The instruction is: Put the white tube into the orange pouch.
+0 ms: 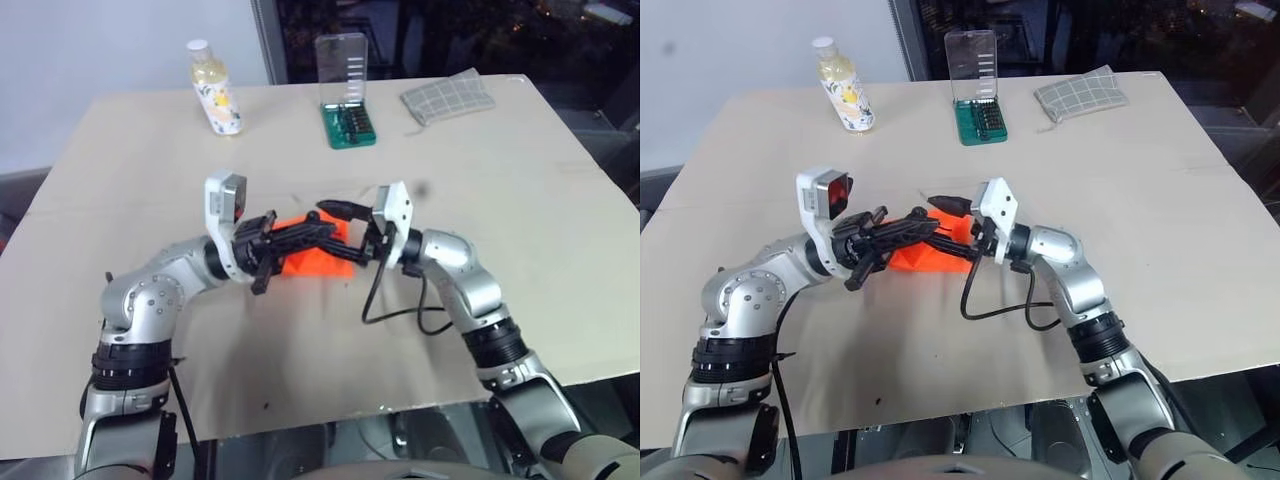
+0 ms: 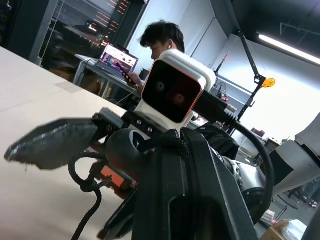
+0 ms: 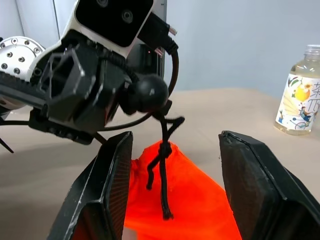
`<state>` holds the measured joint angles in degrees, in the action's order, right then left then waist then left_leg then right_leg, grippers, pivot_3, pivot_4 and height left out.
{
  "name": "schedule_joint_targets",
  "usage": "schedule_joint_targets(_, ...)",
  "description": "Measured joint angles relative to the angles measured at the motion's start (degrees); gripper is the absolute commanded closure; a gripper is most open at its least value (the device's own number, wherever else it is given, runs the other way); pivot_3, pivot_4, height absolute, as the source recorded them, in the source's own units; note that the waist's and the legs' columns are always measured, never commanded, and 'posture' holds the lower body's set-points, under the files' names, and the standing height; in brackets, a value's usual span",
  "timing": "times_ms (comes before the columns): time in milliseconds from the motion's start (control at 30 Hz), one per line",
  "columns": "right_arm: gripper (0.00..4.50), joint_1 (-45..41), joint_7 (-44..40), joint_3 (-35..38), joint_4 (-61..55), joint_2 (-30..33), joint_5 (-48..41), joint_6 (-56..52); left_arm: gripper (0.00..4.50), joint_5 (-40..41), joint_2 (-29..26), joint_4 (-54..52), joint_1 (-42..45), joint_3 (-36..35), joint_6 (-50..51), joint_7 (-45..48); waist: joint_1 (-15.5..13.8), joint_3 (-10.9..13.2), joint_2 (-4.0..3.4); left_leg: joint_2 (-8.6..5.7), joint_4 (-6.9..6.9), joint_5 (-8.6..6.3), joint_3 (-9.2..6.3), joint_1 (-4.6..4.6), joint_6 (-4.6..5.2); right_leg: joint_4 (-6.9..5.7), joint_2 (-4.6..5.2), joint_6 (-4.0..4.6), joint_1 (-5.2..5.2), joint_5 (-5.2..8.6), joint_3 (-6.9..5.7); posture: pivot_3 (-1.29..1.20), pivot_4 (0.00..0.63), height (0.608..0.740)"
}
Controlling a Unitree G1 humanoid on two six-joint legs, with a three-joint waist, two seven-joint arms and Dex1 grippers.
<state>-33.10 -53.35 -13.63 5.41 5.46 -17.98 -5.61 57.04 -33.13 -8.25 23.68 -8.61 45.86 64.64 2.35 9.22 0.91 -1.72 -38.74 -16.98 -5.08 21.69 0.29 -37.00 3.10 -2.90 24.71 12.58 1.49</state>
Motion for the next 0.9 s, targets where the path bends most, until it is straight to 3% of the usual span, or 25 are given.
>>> schedule_joint_targets(33, 2.54, 0.0, 0.0, 0.0, 0.0, -0.2, 0.0, 0.0, 4.5, 0.0, 0.0, 0.0, -0.1, -0.1, 0.0, -0.1, 0.0, 0.0, 0.0, 0.0, 0.0, 0.0, 0.0, 0.0, 0.0, 0.0, 0.0, 0.0, 0.0, 0.0, 0.0, 0.0, 0.15, 0.74)
schedule_joint_targets(133, 4.16, 0.0, 0.0, 0.0, 0.0, -0.6, -0.1, 0.2, 4.5, 0.0, 0.0, -0.1, -0.4, -0.2, 0.0, -0.2, 0.0, 0.0, 0.0, 0.0, 0.0, 0.0, 0.0, 0.0, 0.0, 0.0, 0.0, 0.0, 0.0, 0.0, 0.0, 0.0, 0.15, 0.74)
schedule_joint_targets(167, 4.48, 0.0, 0.0, 0.0, 0.0, -0.8, -0.1, 0.3, 4.5, 0.0, 0.0, -0.1, -0.5, -0.2, 0.0, -0.3, 0.0, 0.0, 0.0, 0.0, 0.0, 0.0, 0.0, 0.0, 0.0, -0.01, 0.0, 0.0, 0.0, 0.0, 0.0, 0.0, 0.15, 0.74)
schedule_joint_targets(500, 4.48, 0.0, 0.4, 0.8, -0.1, -1.5, -1.5, -0.1, 4.5, -0.1, -0.3, -0.1, -0.5, -0.2, 0.0, -0.6, 0.0, 0.0, 0.0, 0.0, 0.0, 0.0, -0.01, 0.0, 0.0, 0.0, 0.0, 0.0, 0.0, 0.0, 0.0, 0.0, 0.15, 0.74)
schedule_joint_targets(733, 4.48, -2.9, 6.2, 7.0, -2.9, -2.1, -13.1, -16.9, 4.5, -5.3, -0.8, -0.2, -1.7, 0.4, -3.5, -1.6, 0.0, 0.0, -0.03, 0.02, 0.01, 0.0, -0.02, 0.0, 0.0, -0.01, 0.01, 0.01, 0.01, 0.0, 0.0, 0.0, 0.15, 0.74)
schedule_joint_targets(900, 4.48, -6.9, 10.7, 10.3, -4.8, 1.0, -19.3, -28.5, 4.5, -10.4, -0.6, -0.2, -2.7, 1.9, -8.8, -2.7, -0.2, 0.0, -0.03, 0.0, 0.04, 0.0, -0.02, 0.02, 0.0, 0.04, 0.04, 0.01, 0.01, 0.0, -0.01, 0.0, 0.15, 0.74)
